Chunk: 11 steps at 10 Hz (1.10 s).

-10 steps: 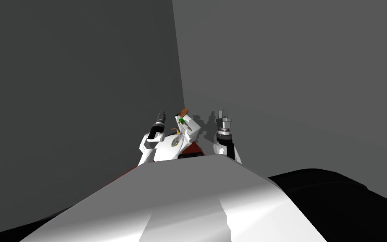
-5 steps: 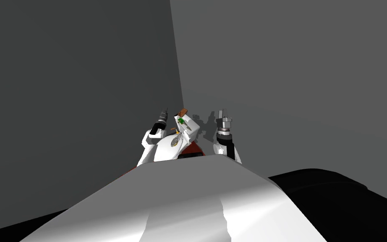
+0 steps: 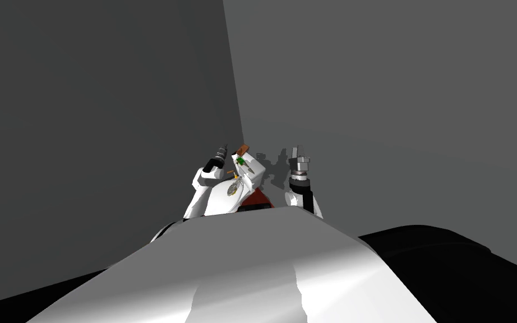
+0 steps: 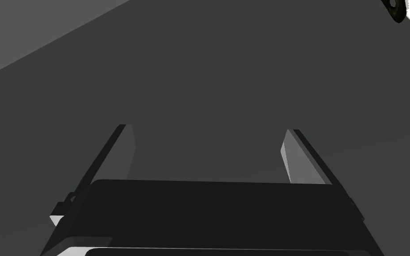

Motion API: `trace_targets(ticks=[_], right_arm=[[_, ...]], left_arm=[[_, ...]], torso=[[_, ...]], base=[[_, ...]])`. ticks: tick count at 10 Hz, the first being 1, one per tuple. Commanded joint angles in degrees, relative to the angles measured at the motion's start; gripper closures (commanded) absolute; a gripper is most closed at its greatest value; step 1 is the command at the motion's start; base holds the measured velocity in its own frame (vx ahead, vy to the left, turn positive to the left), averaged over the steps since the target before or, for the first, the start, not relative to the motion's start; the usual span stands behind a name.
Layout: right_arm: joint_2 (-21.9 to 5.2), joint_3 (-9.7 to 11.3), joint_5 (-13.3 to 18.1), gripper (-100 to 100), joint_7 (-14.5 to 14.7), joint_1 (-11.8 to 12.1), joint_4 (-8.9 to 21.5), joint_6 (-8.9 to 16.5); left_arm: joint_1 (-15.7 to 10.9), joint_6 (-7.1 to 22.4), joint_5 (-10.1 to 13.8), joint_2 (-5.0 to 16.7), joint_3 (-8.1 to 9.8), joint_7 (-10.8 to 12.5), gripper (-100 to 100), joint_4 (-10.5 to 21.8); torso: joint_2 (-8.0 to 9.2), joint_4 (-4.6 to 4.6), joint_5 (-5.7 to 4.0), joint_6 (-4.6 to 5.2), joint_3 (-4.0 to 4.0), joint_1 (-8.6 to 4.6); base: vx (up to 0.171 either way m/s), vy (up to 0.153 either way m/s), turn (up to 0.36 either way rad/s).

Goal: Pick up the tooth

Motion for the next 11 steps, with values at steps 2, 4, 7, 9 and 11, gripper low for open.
trace_targets(ticks=[2,4,7,9,11], right_arm=[[0.0,0.0,0.0,0,0.0,0.0,0.0,0.0],[0.0,0.0,0.0,0,0.0,0.0,0.0,0.0],[0.0,0.0,0.0,0,0.0,0.0,0.0,0.0],[0.0,0.0,0.0,0,0.0,0.0,0.0,0.0],[0.0,0.0,0.0,0,0.0,0.0,0.0,0.0]], left_arm=[[-2.4,3.7,0.8,0.4,-0.54,-0.7,-100,1.7],[-5.5,7.1,2.0,1.2,-1.29,-1.5,-100,4.1],[-8.7,11.5,3.3,1.9,-2.19,-2.1,-100,7.0],[-10.4,13.9,4.0,2.3,-2.7,-2.4,-100,8.7],[-12.0,16.0,4.7,2.7,-3.26,-2.7,-100,10.5]], torso=[[-0.01,0.0,0.01,-0.01,0.0,0.02],[-0.01,0.0,0.0,0.0,-0.01,0.01],[-0.02,-0.01,0.0,0.0,-0.01,0.0],[-0.01,-0.01,0.01,-0.02,-0.01,0.02],[-0.01,-0.01,0.0,0.0,-0.01,0.0]], base=[[-0.013,-0.004,-0.016],[-0.019,-0.007,-0.045],[-0.016,-0.009,-0.039],[-0.013,-0.006,-0.029],[-0.017,-0.005,-0.049]])
